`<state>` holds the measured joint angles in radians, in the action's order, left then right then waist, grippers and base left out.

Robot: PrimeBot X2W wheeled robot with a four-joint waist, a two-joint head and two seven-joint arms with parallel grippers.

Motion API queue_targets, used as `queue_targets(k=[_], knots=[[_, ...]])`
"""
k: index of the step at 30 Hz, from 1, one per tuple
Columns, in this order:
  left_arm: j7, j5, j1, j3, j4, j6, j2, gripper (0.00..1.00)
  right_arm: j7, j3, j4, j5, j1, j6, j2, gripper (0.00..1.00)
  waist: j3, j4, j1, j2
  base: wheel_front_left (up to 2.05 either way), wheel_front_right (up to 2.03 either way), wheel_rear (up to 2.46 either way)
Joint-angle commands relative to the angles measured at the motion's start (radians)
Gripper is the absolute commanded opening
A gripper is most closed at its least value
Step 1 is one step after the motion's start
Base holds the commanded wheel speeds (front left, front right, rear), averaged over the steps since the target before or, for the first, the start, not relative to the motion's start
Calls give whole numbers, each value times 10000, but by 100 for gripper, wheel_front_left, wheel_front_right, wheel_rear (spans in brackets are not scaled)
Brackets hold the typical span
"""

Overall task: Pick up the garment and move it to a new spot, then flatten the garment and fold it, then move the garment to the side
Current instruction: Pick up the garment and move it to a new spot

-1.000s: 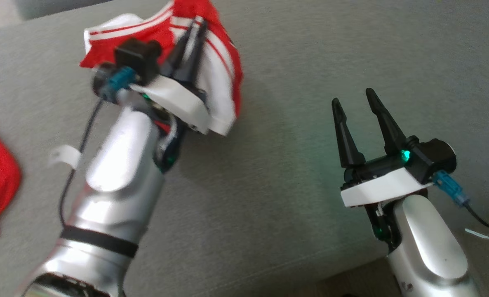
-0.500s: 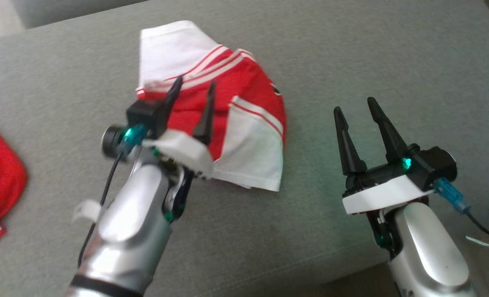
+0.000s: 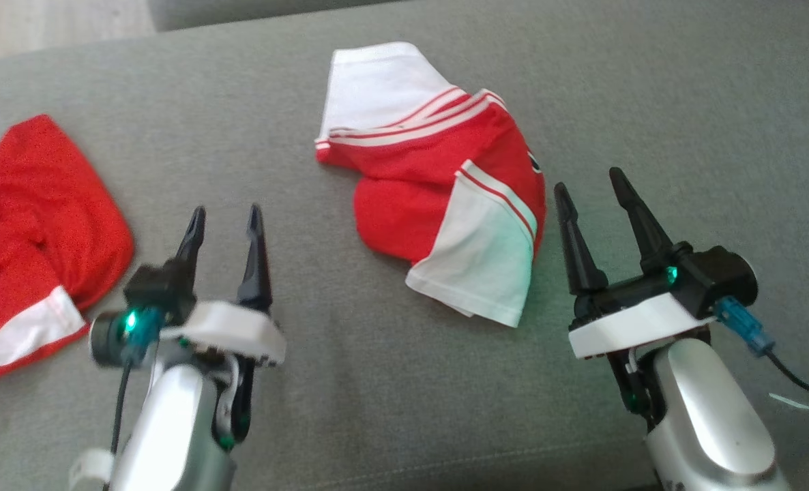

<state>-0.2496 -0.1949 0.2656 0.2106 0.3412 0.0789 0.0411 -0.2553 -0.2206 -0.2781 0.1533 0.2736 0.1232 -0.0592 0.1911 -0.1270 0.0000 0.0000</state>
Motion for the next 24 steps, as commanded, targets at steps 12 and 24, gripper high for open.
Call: queue_targets(k=[12,24], knots=[[-122,208,-1804,-1255,-1139,272,95,100,-65,18,-104,-236,-713,75,89,100,-962,569,0,0,0,0,0],[-122,20,-2373,-842,-1235,362,92,100,-65,65,-274,-421,-1165,75,89,100,-1118,899,0,0,0,0,0]])
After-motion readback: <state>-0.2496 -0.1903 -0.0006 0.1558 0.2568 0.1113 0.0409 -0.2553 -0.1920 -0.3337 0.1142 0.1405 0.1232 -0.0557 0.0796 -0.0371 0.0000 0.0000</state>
